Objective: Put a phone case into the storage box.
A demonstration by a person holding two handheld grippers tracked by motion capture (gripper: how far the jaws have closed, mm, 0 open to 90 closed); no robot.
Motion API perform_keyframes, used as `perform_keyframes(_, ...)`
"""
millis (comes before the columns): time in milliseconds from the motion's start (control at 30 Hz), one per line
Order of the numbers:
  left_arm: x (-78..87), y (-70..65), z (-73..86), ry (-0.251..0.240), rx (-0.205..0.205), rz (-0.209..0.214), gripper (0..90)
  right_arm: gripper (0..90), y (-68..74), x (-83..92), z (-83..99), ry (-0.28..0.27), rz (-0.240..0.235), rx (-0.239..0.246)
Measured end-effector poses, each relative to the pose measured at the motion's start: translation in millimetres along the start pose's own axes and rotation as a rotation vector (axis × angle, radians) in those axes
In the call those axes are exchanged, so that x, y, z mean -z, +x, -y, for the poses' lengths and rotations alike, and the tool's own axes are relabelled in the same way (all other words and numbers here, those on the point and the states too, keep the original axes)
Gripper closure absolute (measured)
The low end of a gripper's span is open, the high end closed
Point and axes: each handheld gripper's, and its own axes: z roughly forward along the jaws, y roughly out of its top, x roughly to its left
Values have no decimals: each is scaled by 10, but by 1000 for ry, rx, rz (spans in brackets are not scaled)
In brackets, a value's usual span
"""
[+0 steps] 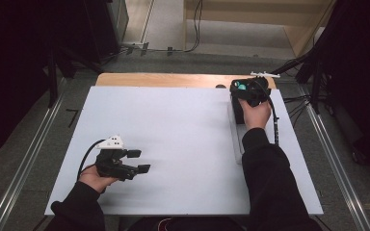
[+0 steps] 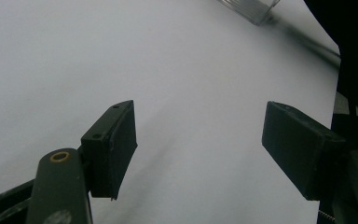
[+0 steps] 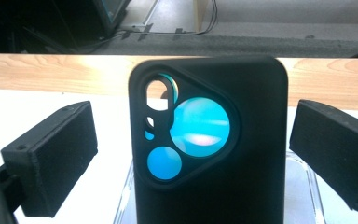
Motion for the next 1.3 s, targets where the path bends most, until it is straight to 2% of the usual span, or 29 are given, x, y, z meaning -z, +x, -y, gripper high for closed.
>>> perform_keyframes(233,1,-1,-1,-3,3,-5,267,0,-10,110,-56,19,-21,-4)
perform_keyframes(367,3,1,-1,-2,2,-4,267,0,-6,181,-93,47,-81,-15)
perform_keyframes(533,2,1,-3,-2,3,-7,267,0,39,276,-113,69,-154,14)
perform_keyframes(633,4,3,-1,-2,5,-8,267,0,70,335,-128,72,-175,36)
perform_keyframes(867,11,6,1,-8,10,-9,267,0,117,463,-152,89,-251,45)
perform_keyframes(1067,11,10,3,-8,11,-8,267,0,177,557,-153,102,-296,68)
perform_keyframes(1200,13,10,3,-8,12,-8,267,0,216,615,-131,118,-338,52)
perform_keyframes(1300,10,9,5,-7,13,-7,267,0,256,652,-103,123,-337,70)
